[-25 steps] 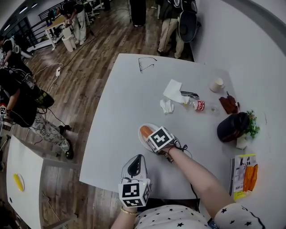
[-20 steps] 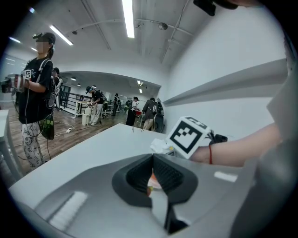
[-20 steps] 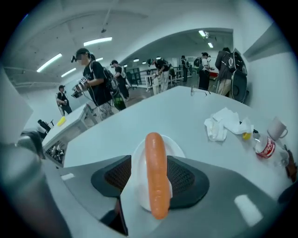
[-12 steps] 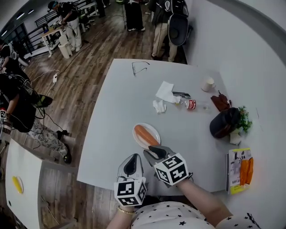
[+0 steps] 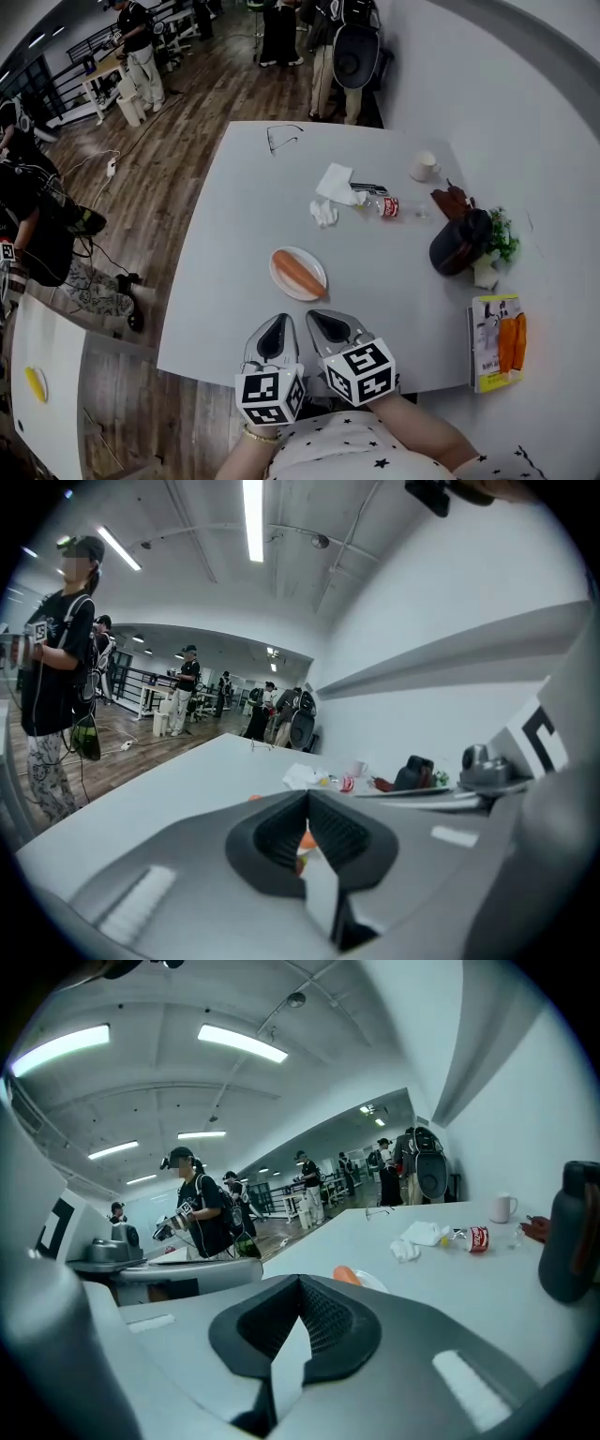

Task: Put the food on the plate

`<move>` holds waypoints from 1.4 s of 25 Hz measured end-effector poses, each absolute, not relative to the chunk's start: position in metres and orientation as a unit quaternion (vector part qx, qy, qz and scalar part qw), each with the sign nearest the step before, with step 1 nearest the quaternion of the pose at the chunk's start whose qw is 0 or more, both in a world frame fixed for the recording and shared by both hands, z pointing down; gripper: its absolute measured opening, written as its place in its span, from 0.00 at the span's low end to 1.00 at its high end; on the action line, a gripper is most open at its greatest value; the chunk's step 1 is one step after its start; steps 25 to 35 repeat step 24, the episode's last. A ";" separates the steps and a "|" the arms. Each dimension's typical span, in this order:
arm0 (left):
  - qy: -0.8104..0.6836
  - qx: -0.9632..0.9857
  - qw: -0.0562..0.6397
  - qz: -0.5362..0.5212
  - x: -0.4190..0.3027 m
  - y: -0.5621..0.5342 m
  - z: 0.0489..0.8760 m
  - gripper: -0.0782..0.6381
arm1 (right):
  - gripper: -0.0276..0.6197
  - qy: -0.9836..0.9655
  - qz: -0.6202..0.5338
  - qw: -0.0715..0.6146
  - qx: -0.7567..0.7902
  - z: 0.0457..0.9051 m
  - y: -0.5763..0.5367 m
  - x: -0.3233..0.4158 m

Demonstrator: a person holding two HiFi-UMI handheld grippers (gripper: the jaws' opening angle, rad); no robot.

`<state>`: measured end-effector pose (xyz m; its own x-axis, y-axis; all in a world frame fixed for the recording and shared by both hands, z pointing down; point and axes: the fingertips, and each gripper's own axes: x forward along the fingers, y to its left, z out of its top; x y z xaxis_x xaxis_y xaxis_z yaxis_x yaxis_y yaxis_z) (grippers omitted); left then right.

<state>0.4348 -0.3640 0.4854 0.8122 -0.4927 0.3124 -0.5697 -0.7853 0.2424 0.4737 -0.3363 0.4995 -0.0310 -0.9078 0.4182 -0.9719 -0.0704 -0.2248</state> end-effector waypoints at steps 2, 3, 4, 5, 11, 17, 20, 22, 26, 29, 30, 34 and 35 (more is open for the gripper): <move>-0.282 0.939 0.161 0.116 0.435 -0.362 0.483 0.12 | 0.04 -0.677 0.241 0.066 0.693 0.500 -0.334 0.474; -0.281 0.939 0.159 0.116 0.436 -0.361 0.482 0.12 | 0.04 -0.676 0.241 0.066 0.693 0.500 -0.333 0.474; -0.279 0.940 0.157 0.117 0.437 -0.361 0.482 0.12 | 0.04 -0.675 0.238 0.068 0.695 0.499 -0.333 0.473; -0.278 0.941 0.156 0.117 0.437 -0.360 0.481 0.12 | 0.04 -0.675 0.236 0.069 0.696 0.498 -0.332 0.473; -0.275 0.942 0.152 0.115 0.438 -0.356 0.476 0.12 | 0.04 -0.667 0.231 0.066 0.705 0.495 -0.328 0.476; -0.273 0.944 0.146 0.117 0.440 -0.353 0.475 0.12 | 0.04 -0.665 0.232 0.062 0.707 0.493 -0.326 0.476; -0.273 0.944 0.146 0.117 0.440 -0.352 0.474 0.12 | 0.04 -0.664 0.229 0.062 0.709 0.492 -0.325 0.477; -0.272 0.944 0.146 0.117 0.441 -0.351 0.475 0.12 | 0.04 -0.664 0.228 0.061 0.709 0.490 -0.325 0.478; -0.273 0.944 0.146 0.118 0.442 -0.350 0.475 0.12 | 0.04 -0.664 0.225 0.061 0.710 0.488 -0.325 0.479; -0.273 0.944 0.146 0.118 0.442 -0.350 0.475 0.12 | 0.04 -0.664 0.225 0.061 0.710 0.488 -0.325 0.479; -0.273 0.944 0.146 0.118 0.442 -0.350 0.475 0.12 | 0.04 -0.664 0.225 0.061 0.710 0.488 -0.325 0.479; -0.273 0.944 0.146 0.118 0.442 -0.350 0.475 0.12 | 0.04 -0.664 0.225 0.061 0.710 0.488 -0.325 0.479; -0.273 0.944 0.146 0.118 0.442 -0.350 0.475 0.12 | 0.04 -0.664 0.225 0.061 0.710 0.488 -0.325 0.479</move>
